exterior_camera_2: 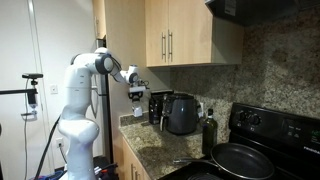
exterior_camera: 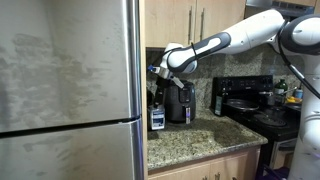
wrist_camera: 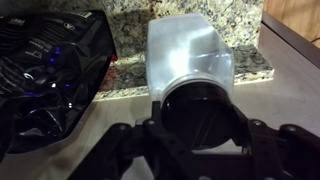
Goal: Move the small bottle on the counter to the left
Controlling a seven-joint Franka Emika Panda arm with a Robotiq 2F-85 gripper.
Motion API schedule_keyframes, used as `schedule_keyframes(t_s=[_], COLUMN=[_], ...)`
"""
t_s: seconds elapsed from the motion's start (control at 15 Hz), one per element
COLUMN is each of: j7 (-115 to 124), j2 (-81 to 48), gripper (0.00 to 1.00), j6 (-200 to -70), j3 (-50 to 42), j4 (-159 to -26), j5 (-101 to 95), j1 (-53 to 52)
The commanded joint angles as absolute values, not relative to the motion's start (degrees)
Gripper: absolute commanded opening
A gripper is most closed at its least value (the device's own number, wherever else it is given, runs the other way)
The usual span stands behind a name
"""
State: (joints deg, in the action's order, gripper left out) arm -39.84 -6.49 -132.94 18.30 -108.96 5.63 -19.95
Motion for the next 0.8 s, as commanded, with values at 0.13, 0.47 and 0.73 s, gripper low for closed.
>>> schedule_keyframes(t_s=[0.13, 0.47, 0.73], j7=[-36.4, -33.6, -32.3], j2=[-13.2, -18.6, -20.8], gripper=[0.37, 0.37, 0.37], j6=[-135.8, -139.3, -145.9], j3=[19.6, 20.1, 20.5], j4=[-106.9, -106.2, -106.8], j5=[-1.5, -4.9, -3.7], j1=[-20.3, -19.8, -18.8])
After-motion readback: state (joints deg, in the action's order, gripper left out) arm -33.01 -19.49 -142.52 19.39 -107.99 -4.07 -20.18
